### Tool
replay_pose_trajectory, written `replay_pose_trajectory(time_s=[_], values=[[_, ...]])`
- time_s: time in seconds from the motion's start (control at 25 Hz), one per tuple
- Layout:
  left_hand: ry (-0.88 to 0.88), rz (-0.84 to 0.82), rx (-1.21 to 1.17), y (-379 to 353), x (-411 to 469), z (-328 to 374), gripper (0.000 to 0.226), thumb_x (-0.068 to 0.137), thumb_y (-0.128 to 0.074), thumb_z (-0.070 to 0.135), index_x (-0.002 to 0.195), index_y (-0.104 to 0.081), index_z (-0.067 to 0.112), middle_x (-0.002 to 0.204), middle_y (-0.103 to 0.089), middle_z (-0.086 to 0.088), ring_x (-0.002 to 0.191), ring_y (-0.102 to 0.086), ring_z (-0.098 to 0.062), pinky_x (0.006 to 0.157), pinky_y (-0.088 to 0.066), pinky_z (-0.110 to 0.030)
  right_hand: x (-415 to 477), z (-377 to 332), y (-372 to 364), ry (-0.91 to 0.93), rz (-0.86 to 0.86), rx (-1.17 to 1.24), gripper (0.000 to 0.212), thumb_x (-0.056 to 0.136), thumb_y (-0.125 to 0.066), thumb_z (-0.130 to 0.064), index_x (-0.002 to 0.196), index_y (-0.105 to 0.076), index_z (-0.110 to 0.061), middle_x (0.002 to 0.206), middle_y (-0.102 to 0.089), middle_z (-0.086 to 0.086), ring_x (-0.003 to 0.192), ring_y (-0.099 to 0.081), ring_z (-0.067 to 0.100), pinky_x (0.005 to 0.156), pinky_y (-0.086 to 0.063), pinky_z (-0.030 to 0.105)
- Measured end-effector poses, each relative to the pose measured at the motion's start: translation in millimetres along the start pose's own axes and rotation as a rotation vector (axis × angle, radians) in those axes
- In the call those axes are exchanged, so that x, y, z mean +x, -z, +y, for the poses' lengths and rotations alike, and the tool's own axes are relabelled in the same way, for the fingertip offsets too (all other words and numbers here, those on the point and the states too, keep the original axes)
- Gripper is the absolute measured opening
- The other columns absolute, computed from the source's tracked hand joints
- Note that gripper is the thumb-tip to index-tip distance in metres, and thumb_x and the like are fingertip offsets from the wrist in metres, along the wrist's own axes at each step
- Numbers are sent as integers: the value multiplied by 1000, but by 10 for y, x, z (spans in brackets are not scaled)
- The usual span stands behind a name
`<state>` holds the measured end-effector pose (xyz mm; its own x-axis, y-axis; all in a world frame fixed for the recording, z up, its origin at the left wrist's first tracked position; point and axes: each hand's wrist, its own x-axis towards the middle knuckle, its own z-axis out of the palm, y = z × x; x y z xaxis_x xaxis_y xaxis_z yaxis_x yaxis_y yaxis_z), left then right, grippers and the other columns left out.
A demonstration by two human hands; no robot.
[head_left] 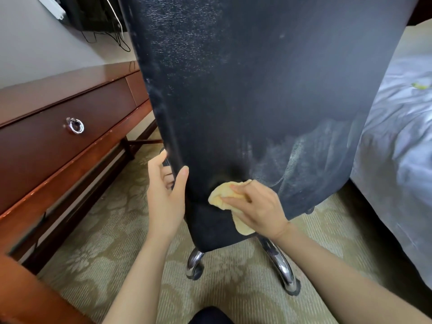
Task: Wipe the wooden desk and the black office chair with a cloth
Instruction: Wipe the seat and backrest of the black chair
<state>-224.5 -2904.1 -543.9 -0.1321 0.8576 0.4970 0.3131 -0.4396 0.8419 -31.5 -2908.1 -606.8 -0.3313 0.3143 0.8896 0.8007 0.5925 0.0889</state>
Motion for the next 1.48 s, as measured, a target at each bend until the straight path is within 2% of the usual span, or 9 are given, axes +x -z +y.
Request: replay_pose_trajectory(time_s=[0.28, 0.48, 0.64, 0.76, 0.92, 1.04, 1.16, 1.32, 1.48], values=[[2, 0, -4, -18, 15, -9, 39, 94, -57, 25, 120, -36, 43, 88, -62, 26, 84, -62, -2, 75, -51, -15, 793, 316, 447, -66, 279, -155, 25, 70, -75, 5, 88, -78, -12, 79, -68, 16, 63, -61, 31, 60, -49, 29], [17, -10, -32, -27, 0, 31, 38, 93, -58, 24, 119, -38, 44, 95, -61, 12, 88, -62, -8, 79, -51, -21, 1499, 304, 608, -97, 524, -173, 27, 76, -65, 7, 92, -77, -12, 89, -69, 12, 72, -61, 33, 65, -46, 31], [27, -61, -58, 31, 48, 24, 38, 95, -56, 21, 112, -39, 51, 96, -62, 4, 87, -62, -8, 76, -50, -16, 1620, 67, 466, -124, 558, -141, 24, 74, -69, 1, 88, -78, -16, 85, -68, 9, 68, -58, 29, 60, -44, 28], [30, -161, -76, 142, 93, -17, 29, 100, -44, 23, 122, -44, 43, 102, -65, 0, 94, -62, -3, 80, -47, -11, 1373, -156, 231, -148, 489, -89, 23, 73, -70, -4, 89, -77, -18, 83, -67, 8, 67, -55, 26, 54, -44, 28], [95, -262, -235, 237, 61, -23, 33, 104, -33, 31, 124, -46, 53, 130, -59, 8, 120, -55, -9, 103, -43, -36, 797, -474, -170, -188, 320, -8, 21, 74, -72, -13, 91, -77, -24, 93, -60, 1, 72, -49, 21, 51, -46, 29], [123, -296, -266, 247, 44, 8, 33, 104, -28, 35, 130, -42, 50, 135, -56, 9, 124, -53, -11, 107, -39, -43, 332, -586, -386, -117, 78, -19, 29, 64, -83, -17, 89, -76, -30, 98, -47, -6, 77, -42, 18, 54, -46, 27], [181, -260, -234, 246, 32, 49, 28, 102, -32, 40, 118, -43, 60, 138, -51, 15, 123, -52, -6, 108, -40, -41, -40, -639, -482, 2, -165, -48, 38, 54, -90, -15, 87, -76, -29, 87, -63, -2, 76, -43, 19, 54, -46, 25], [265, -236, -233, 244, 43, 61, 25, 103, -28, 42, 115, -44, 56, 132, -53, 16, 121, -52, -7, 109, -38, -41, -253, -635, -424, 147, -388, -83, 40, 48, -90, -13, 83, -76, -27, 82, -66, -3, 74, -53, 19, 62, -49, 27], [350, -268, -369, 289, 44, 22, 40, 102, -15, 49, 126, -47, 42, 136, -53, 13, 126, -49, -6, 113, -32, -40, 130, -530, -291, 268, -339, -125, 25, 61, -84, -15, 82, -75, -26, 81, -64, -2, 76, -48, 20, 73, -37, 28]])
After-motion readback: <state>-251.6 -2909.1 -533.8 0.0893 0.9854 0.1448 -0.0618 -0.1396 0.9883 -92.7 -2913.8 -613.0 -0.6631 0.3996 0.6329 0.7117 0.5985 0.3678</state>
